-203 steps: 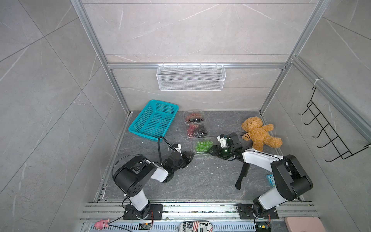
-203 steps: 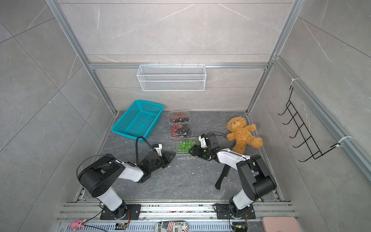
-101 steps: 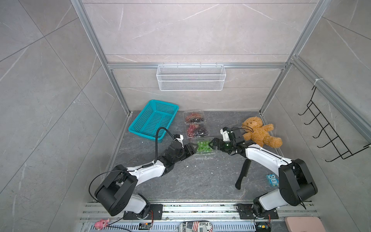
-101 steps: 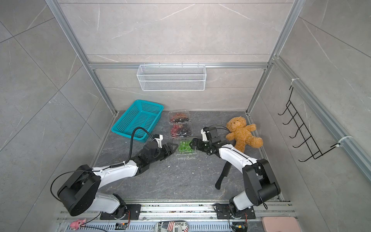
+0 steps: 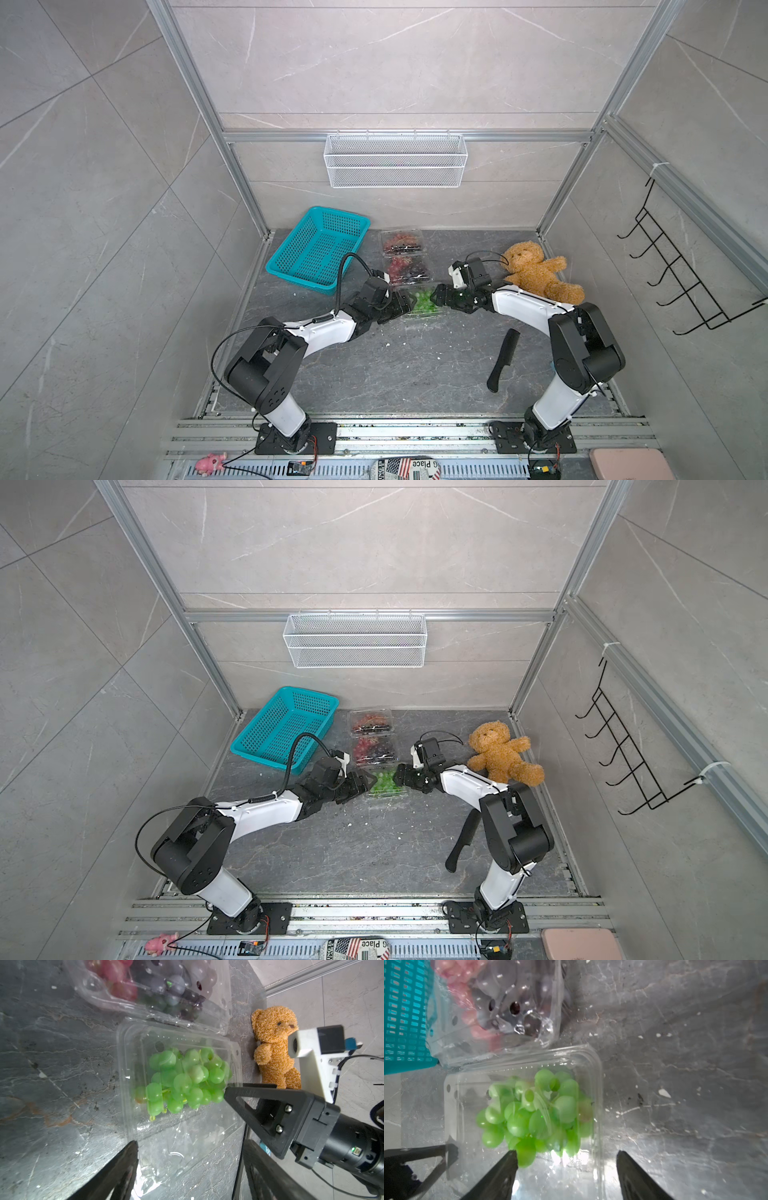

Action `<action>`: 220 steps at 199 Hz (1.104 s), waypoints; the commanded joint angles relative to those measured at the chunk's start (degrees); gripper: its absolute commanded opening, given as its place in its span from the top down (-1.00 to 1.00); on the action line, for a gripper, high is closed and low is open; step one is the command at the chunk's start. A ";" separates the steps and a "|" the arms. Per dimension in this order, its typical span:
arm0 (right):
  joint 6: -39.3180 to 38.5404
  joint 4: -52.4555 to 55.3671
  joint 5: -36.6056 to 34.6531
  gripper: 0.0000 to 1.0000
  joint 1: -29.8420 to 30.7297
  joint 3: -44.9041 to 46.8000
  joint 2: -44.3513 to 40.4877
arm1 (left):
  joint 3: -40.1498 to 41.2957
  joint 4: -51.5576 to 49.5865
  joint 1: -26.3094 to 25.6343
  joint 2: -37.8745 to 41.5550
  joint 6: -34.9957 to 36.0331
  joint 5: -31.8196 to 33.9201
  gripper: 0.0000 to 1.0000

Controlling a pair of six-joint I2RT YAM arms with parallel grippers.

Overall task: Pack grapes into containers
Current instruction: Close the packing box at the center of the board, then move the packing box to the center of the board.

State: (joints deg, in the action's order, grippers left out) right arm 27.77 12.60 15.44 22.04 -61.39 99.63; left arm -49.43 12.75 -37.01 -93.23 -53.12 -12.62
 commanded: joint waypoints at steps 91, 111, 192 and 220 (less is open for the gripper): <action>1.50 -0.30 -0.28 -0.47 3.70 -3.47 3.10 | 1.20 -4.13 5.28 1.96 1.62 -2.89 -0.99; 1.66 -0.28 -0.32 -0.47 3.91 -3.65 3.20 | 1.01 -3.64 5.40 1.43 1.36 -3.13 -0.99; 1.32 -0.32 0.35 -0.48 4.07 -4.26 3.36 | 0.90 -3.61 5.81 1.56 1.25 -3.39 -0.99; 0.84 0.02 0.46 -0.49 4.06 -4.71 3.44 | 1.48 -3.85 6.30 2.33 1.37 -3.44 -0.99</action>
State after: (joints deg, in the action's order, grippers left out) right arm 28.88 12.05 15.62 25.61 -64.31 102.02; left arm -47.70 8.93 -31.44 -92.99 -53.08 -15.20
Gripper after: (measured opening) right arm 0.744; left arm 0.994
